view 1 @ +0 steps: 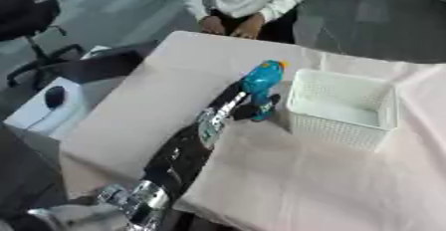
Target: Pick up objects on the table and place them in the box.
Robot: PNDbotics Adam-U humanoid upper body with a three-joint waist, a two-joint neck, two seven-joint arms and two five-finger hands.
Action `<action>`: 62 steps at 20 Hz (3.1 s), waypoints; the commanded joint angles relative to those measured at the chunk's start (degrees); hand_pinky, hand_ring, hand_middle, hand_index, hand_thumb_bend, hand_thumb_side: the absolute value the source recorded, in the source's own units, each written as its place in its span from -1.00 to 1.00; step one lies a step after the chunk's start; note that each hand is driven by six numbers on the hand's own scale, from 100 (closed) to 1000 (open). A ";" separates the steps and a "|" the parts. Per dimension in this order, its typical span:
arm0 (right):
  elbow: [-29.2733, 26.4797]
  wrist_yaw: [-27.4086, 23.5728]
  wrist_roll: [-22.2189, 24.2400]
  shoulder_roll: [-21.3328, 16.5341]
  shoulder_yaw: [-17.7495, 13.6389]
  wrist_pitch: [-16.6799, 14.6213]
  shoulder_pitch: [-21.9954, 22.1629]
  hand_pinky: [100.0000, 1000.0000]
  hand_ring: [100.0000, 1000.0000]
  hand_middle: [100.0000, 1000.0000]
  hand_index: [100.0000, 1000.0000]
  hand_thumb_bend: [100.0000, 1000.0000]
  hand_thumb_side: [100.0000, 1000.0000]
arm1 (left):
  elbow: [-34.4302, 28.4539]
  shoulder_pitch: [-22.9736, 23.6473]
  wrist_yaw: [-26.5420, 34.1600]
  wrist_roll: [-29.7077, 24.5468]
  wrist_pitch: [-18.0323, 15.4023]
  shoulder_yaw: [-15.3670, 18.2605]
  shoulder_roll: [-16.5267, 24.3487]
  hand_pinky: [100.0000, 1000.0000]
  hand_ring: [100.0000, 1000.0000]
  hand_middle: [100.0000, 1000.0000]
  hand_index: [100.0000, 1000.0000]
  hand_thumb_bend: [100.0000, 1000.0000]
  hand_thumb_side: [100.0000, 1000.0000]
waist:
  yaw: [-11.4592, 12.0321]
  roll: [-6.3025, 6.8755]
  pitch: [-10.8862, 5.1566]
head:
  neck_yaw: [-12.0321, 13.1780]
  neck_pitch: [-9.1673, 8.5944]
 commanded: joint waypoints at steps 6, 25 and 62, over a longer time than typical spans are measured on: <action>-0.68 -0.12 -0.06 0.08 0.05 0.24 -1.16 -0.57 -1.00 -0.99 -0.13 -1.00 1.00 | 0.37 -1.40 0.44 1.87 0.21 0.68 0.96 0.44 0.92 1.00 1.00 0.13 0.59 | -0.10 -0.09 -0.63 | 0.46 -0.42; -0.68 -0.39 0.20 0.27 0.16 0.34 -1.31 -0.57 -1.00 -0.99 -0.13 -1.00 1.00 | 2.91 -3.24 3.54 3.15 -0.90 0.02 2.09 0.30 0.81 1.00 0.96 -0.06 0.50 | -0.35 -0.14 -0.49 | 0.57 -0.55; -0.68 -0.81 0.49 0.49 0.17 0.61 -1.55 -0.57 -1.00 -1.00 -0.13 -1.00 1.00 | 5.05 -3.48 8.32 5.10 -2.94 -0.33 2.09 -1.00 -1.00 -0.78 -0.46 -1.00 0.55 | -0.61 -0.13 -0.50 | 0.50 -0.86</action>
